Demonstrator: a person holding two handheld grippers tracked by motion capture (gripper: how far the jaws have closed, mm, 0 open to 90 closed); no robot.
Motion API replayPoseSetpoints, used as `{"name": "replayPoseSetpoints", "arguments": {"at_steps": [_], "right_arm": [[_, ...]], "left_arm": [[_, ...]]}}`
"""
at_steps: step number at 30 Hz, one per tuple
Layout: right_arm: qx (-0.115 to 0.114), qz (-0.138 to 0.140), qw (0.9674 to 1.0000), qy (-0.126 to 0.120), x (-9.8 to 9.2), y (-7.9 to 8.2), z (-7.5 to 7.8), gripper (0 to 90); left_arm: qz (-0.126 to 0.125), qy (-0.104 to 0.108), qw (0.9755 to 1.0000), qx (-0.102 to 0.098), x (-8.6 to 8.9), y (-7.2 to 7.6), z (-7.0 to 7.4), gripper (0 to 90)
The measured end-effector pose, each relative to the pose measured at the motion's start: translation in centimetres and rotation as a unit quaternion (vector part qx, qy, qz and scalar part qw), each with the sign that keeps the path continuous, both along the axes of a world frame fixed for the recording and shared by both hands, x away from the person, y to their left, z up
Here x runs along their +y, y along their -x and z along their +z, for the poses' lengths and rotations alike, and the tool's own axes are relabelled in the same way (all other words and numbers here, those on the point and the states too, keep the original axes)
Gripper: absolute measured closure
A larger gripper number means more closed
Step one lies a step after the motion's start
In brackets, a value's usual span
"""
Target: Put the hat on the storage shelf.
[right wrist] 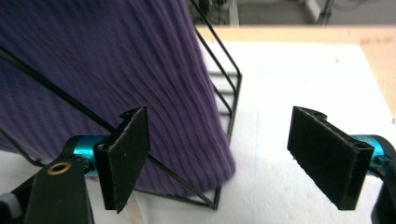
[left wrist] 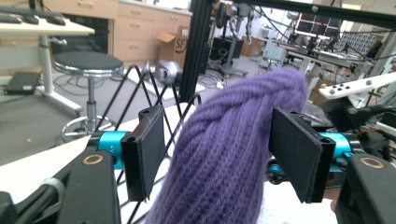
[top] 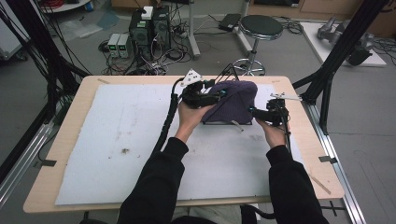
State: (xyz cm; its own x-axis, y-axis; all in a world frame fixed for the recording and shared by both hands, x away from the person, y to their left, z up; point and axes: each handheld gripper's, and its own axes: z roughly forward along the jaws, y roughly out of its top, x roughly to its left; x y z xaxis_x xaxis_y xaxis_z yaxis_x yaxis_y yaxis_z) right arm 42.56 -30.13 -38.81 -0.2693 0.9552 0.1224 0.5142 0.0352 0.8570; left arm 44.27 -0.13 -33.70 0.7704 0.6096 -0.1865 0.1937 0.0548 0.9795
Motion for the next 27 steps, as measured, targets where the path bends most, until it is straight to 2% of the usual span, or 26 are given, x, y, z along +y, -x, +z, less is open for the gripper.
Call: {"name": "replayPoseSetpoints", "arguments": {"at_steps": [2,5,7,10,12,14,16,19,21,22,27], "right_arm": [[-0.019,-0.007,0.9998,0.005,0.4,0.4,0.5,17.3],[-0.04,0.001,0.9991,0.009,1.0,0.9,0.9,13.6],[-0.05,0.005,0.9987,0.011,1.5,1.3,1.2,13.1],[-0.075,0.009,0.9968,0.024,2.0,1.9,1.7,13.0],[-0.098,0.006,0.9946,0.034,2.3,2.4,2.2,13.5],[-0.117,-0.002,0.9926,0.032,2.6,2.9,2.7,13.5],[-0.141,-0.005,0.9896,0.027,2.8,3.3,3.1,13.3],[-0.161,-0.011,0.9868,0.009,3.0,3.7,3.6,12.5],[-0.18,-0.013,0.9836,-0.002,3.2,4.0,3.9,12.5],[-0.192,-0.009,0.9813,-0.006,3.2,4.1,4.0,12.5],[-0.225,-0.01,0.9742,-0.011,3.2,4.8,4.4,12.4]], "left_arm": [[0.002,-0.002,1.0,-0.002,0.1,0.1,0.2,34.6],[0.006,-0.005,0.9999,-0.01,0.4,0.5,0.2,33.8],[0.01,-0.005,0.9998,-0.015,0.7,0.7,0.3,33.3],[0.015,-0.003,0.9996,-0.022,1.3,1.0,0.5,32.8],[0.02,0.0,0.9994,-0.027,1.8,1.2,0.8,32.4],[0.02,-0.007,0.9991,-0.038,2.3,1.4,1.1,32.4],[0.026,-0.014,0.9984,-0.049,2.7,1.8,1.5,32.4],[0.031,-0.012,0.9977,-0.059,3.7,2.4,2.0,32.4],[0.037,-0.013,0.9968,-0.069,4.4,2.9,2.3,32.3],[0.041,-0.011,0.9963,-0.074,4.7,3.1,2.5,32.3],[0.061,-0.006,0.9936,-0.095,6.8,4.1,3.0,32.3]]}}
